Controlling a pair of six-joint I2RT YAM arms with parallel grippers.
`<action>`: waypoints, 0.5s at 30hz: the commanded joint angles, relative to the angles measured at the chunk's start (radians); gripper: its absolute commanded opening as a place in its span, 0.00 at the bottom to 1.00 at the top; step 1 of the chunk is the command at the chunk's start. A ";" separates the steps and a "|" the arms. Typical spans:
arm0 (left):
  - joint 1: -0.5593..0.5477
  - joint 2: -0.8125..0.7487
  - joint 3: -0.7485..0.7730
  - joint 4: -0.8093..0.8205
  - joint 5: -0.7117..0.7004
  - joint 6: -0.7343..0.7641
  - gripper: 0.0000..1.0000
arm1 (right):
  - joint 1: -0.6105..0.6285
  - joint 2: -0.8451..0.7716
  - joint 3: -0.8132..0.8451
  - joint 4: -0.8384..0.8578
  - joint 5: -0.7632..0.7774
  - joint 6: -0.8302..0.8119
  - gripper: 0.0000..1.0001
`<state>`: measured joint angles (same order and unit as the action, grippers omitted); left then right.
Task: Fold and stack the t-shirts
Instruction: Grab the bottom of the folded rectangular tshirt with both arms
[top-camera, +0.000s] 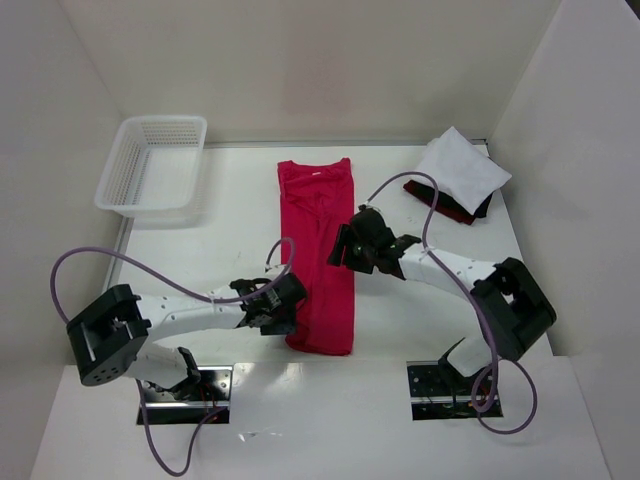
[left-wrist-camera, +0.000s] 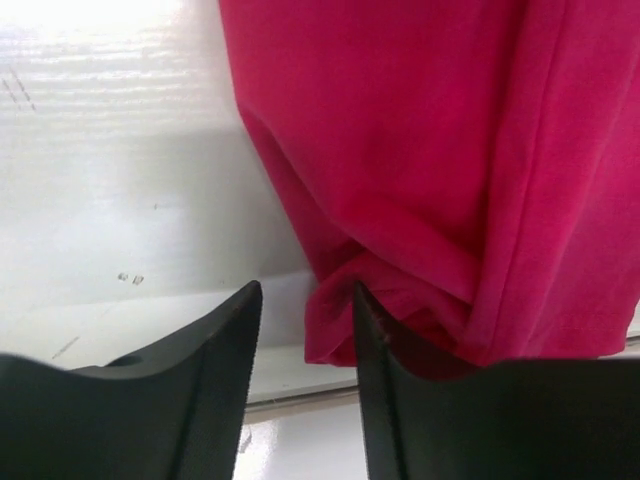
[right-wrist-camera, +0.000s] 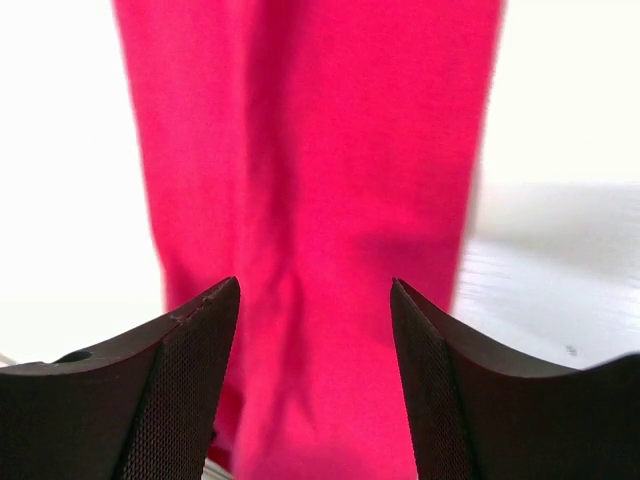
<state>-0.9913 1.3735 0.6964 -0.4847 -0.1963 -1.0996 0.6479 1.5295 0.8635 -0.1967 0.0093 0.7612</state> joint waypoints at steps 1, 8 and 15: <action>-0.004 0.024 0.029 0.040 -0.019 0.007 0.48 | 0.013 -0.026 -0.029 0.102 -0.017 0.035 0.67; -0.004 0.050 0.029 0.049 0.041 0.018 0.17 | 0.064 0.125 0.026 0.112 -0.017 0.035 0.66; -0.004 -0.132 -0.034 -0.043 0.051 -0.075 0.00 | 0.064 0.221 0.083 0.131 -0.016 0.035 0.64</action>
<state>-0.9920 1.3361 0.6868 -0.4652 -0.1566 -1.1240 0.7044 1.7119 0.9104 -0.0902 -0.0235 0.7937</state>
